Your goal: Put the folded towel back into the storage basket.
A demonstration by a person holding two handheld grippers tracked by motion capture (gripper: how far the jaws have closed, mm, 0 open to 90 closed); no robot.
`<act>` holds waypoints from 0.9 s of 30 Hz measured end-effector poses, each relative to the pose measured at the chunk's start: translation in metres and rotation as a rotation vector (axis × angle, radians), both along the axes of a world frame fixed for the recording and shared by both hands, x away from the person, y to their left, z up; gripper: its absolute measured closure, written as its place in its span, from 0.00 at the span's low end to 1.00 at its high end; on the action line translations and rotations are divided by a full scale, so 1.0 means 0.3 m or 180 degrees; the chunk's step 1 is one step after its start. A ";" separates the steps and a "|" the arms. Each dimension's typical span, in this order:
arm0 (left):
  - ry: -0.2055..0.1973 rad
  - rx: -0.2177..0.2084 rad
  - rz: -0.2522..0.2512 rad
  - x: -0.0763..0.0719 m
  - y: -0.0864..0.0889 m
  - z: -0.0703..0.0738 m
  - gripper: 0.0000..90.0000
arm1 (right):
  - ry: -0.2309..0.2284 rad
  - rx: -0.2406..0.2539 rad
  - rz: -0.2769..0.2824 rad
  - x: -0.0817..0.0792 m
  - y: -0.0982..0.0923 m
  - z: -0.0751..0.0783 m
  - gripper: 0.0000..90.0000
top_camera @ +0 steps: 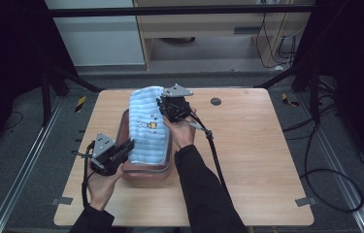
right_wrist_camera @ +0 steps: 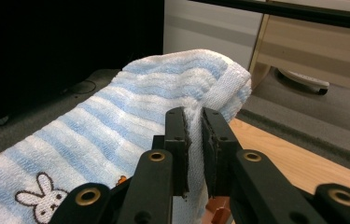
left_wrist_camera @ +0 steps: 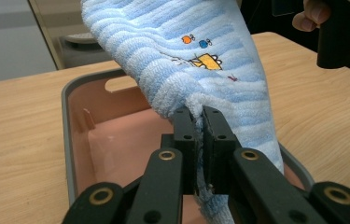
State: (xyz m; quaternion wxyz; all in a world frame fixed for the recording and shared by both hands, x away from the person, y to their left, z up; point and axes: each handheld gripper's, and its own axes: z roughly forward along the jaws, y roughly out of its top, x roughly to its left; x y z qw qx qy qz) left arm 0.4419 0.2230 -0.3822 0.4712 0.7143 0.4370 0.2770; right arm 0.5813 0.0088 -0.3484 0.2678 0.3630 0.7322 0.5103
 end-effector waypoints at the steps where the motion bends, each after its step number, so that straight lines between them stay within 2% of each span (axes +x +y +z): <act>1: 0.0006 0.0005 0.0005 0.001 0.000 -0.005 0.94 | 0.0011 -0.0006 -0.0003 0.001 0.000 -0.006 0.91; 7: 0.0071 0.0064 0.0027 0.000 0.002 -0.031 0.94 | 0.0073 0.0015 0.0005 0.007 0.002 -0.041 0.91; 8: -0.0312 0.0910 -0.0321 0.038 0.058 -0.007 0.94 | 0.0081 -0.0001 0.0006 0.008 0.003 -0.048 0.91; 9: -0.0308 0.0950 -0.0379 0.041 0.060 -0.008 0.94 | 0.0095 -0.0010 0.0009 0.010 0.006 -0.058 0.91; 10: 0.0068 0.0130 0.0047 0.003 0.005 -0.044 0.94 | 0.0111 -0.0002 0.0005 0.012 0.008 -0.065 0.91; 22: 0.0284 0.0246 0.0123 0.040 0.011 -0.117 0.94 | 0.0211 -0.0106 0.0004 0.038 0.036 -0.151 0.91; 27: 0.0363 0.0300 0.0150 0.055 0.012 -0.147 0.94 | 0.0308 -0.0130 -0.0007 0.050 0.038 -0.197 0.91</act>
